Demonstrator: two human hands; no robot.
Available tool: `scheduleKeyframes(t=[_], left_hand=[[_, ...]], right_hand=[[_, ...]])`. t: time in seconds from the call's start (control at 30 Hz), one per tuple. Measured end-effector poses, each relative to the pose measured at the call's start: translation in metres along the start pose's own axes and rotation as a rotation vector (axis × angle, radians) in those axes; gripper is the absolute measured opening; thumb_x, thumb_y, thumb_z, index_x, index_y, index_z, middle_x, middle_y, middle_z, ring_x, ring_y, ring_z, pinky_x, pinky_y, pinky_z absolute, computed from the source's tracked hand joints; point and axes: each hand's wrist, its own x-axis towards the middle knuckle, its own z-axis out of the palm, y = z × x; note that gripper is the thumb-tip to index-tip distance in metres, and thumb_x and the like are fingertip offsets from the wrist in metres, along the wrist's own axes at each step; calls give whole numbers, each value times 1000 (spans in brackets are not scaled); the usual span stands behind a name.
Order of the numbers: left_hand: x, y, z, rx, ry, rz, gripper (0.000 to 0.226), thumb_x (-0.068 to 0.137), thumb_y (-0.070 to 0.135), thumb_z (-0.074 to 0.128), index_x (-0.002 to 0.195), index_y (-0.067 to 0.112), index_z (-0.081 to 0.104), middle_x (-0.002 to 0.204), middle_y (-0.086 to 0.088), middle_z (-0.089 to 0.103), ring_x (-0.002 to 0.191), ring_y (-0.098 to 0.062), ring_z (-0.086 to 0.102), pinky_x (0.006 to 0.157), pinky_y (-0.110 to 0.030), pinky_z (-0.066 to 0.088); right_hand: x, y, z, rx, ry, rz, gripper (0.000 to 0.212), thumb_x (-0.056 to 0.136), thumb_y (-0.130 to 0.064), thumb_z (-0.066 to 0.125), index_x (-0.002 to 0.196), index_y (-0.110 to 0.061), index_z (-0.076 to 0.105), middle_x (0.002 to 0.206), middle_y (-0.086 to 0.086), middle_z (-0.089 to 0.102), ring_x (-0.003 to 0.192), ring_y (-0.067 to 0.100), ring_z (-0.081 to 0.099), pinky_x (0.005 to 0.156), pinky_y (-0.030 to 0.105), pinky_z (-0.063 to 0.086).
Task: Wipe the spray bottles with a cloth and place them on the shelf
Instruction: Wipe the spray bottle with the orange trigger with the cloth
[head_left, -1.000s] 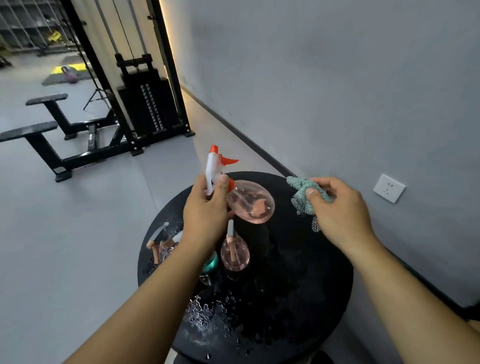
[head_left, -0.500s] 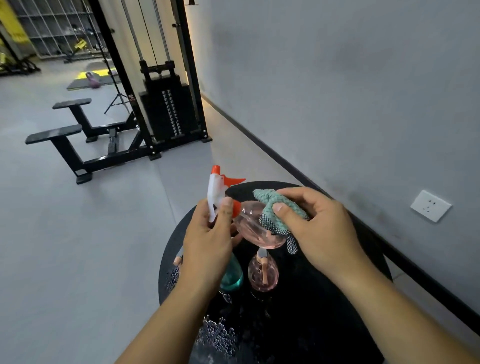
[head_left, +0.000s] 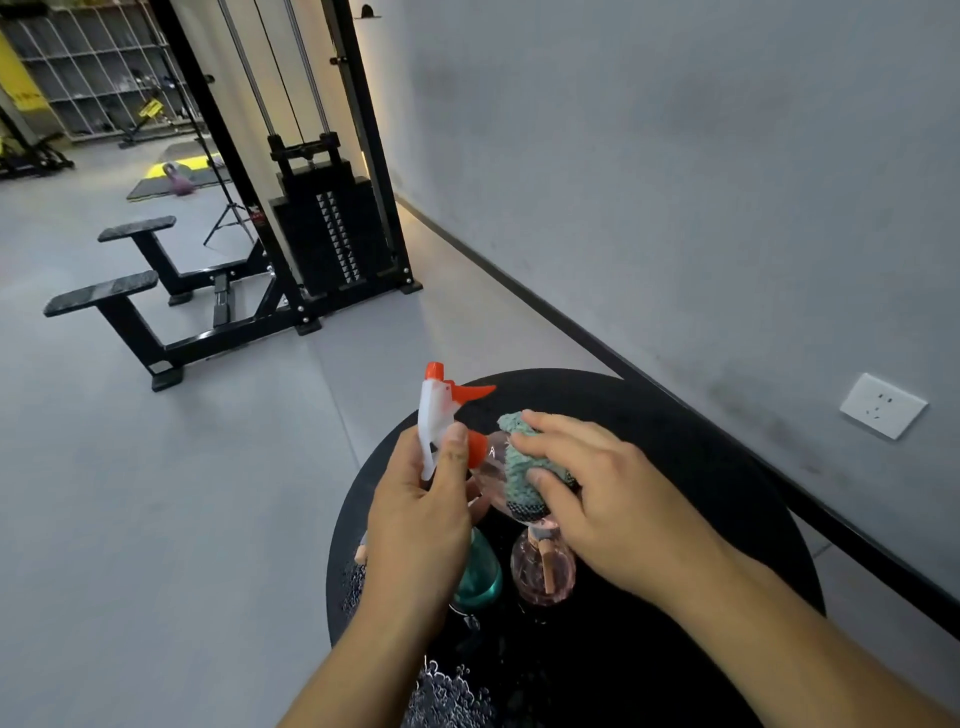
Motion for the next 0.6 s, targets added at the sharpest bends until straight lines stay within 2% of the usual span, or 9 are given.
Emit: scheduleKeyframes(t=[0.07, 0.13, 0.2, 0.27, 0.33, 0.43, 0.5, 0.6], left_hand=[[-1, 0, 2, 4, -12, -15, 24, 101, 47, 61, 109, 27, 72, 96, 0, 79, 92, -24, 79, 80, -37, 66], [-2, 1, 4, 7, -17, -24, 25, 100, 48, 62, 107, 26, 73, 97, -3, 78, 93, -28, 78, 82, -40, 67], [-2, 3, 5, 2, 0, -7, 25, 100, 47, 62, 106, 25, 73, 98, -4, 78, 94, -28, 78, 83, -42, 66], [0, 4, 5, -19, 27, -3, 24, 100, 47, 63, 108, 27, 73, 102, -4, 80, 97, -28, 79, 87, -44, 65], [1, 6, 6, -28, 38, -4, 24, 100, 48, 62, 111, 29, 73, 105, -4, 80, 99, -28, 79, 90, -46, 64], [-3, 6, 10, -4, 13, 6, 26, 101, 48, 61, 110, 27, 72, 104, -3, 80, 98, -26, 79, 91, -48, 64], [-5, 7, 12, 5, 14, 16, 26, 100, 48, 61, 108, 26, 73, 102, -2, 79, 97, -24, 79, 90, -48, 64], [-3, 10, 11, -33, 39, 10, 27, 102, 44, 61, 111, 21, 72, 104, -3, 80, 96, -24, 80, 90, -45, 64]], right_hand=[[-2, -2, 0, 20, 54, -33, 37, 101, -24, 62, 136, -35, 65, 143, -26, 53, 134, -11, 41, 115, 17, 37], [-5, -3, 2, 34, 105, -62, 36, 98, -23, 66, 132, -33, 69, 136, -25, 59, 130, -8, 48, 112, 20, 42], [-5, -1, 2, 86, 164, -19, 35, 96, -20, 68, 128, -33, 71, 129, -26, 62, 123, -10, 53, 106, 15, 46], [-3, 3, -2, 153, 210, 62, 34, 96, -18, 69, 127, -31, 72, 122, -27, 63, 115, -14, 55, 92, 4, 47], [-3, 4, -3, 182, 240, 86, 33, 97, -17, 68, 127, -29, 72, 120, -26, 63, 113, -15, 55, 86, 1, 46], [-6, -5, 3, 139, 211, -1, 36, 98, -18, 67, 131, -29, 69, 128, -23, 62, 122, -10, 54, 102, 12, 47], [-5, -7, 6, 108, 198, -42, 36, 98, -19, 66, 133, -29, 69, 131, -21, 63, 125, -7, 53, 108, 15, 44], [-1, 0, 0, 193, 269, 58, 34, 97, -17, 67, 129, -26, 71, 124, -20, 66, 115, -11, 57, 93, 2, 44]])
